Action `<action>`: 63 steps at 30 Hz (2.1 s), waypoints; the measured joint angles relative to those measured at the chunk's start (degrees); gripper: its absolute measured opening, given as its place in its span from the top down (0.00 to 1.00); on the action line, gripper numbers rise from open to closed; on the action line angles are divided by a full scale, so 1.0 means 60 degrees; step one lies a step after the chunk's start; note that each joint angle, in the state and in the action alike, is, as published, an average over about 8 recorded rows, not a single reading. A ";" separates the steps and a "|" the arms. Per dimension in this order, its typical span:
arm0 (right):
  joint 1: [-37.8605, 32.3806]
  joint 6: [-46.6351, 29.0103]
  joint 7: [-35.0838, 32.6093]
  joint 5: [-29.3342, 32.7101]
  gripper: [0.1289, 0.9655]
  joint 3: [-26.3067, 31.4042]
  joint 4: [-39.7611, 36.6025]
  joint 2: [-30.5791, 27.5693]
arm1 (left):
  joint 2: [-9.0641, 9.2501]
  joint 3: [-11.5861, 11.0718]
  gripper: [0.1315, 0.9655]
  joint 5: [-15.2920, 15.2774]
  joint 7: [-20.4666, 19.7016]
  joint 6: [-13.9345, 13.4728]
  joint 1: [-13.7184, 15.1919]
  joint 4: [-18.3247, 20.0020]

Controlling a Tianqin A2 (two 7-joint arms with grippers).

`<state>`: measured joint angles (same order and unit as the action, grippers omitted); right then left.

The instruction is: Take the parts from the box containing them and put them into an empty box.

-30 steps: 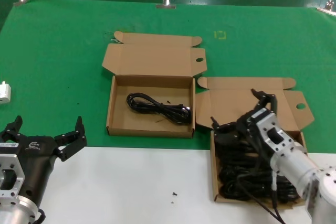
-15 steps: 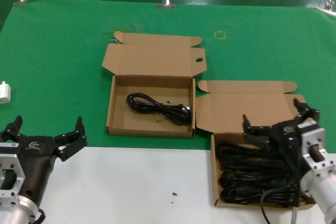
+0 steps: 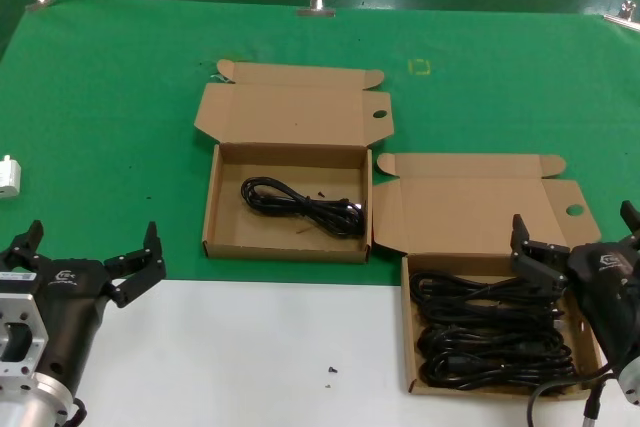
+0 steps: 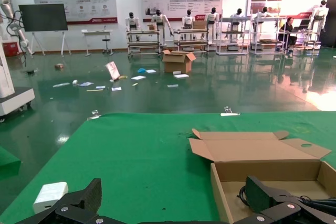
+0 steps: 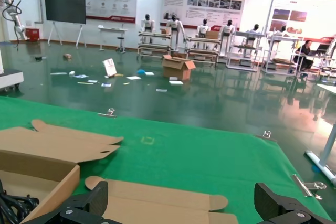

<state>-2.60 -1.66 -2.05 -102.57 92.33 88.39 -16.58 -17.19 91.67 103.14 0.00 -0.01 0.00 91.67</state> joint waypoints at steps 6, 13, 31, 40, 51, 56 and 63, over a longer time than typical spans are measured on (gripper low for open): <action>0.0029 0.0019 0.0022 -0.0006 0.00 -0.0007 0.0036 -0.0007 | 0.0000 0.0000 0.00 0.0000 0.0000 0.0000 0.0000 0.0000; 0.0029 0.0019 0.0023 -0.0006 0.00 -0.0007 0.0037 -0.0007 | 0.0000 0.0000 0.00 0.0000 0.0000 0.0000 0.0000 0.0000; 0.0029 0.0019 0.0022 -0.0006 0.00 -0.0007 0.0037 -0.0007 | 0.0000 0.0000 0.00 0.0000 0.0000 0.0000 0.0000 0.0000; 0.0029 0.0019 0.0022 -0.0006 0.00 -0.0007 0.0037 -0.0007 | 0.0000 0.0000 0.00 0.0000 0.0000 0.0000 0.0000 0.0000; 0.0029 0.0019 0.0022 -0.0006 0.00 -0.0007 0.0037 -0.0007 | 0.0000 0.0000 0.00 0.0000 0.0000 0.0000 0.0000 0.0000; 0.0029 0.0019 0.0022 -0.0006 0.00 -0.0007 0.0037 -0.0007 | 0.0000 0.0000 0.00 0.0000 0.0000 0.0000 0.0000 0.0000; 0.0029 0.0019 0.0022 -0.0006 0.00 -0.0007 0.0037 -0.0007 | 0.0000 0.0000 0.00 0.0000 0.0000 0.0000 0.0000 0.0000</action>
<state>-2.43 -1.55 -1.92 -102.61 92.29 88.61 -16.63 -17.19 91.67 103.14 0.00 -0.01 0.00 91.67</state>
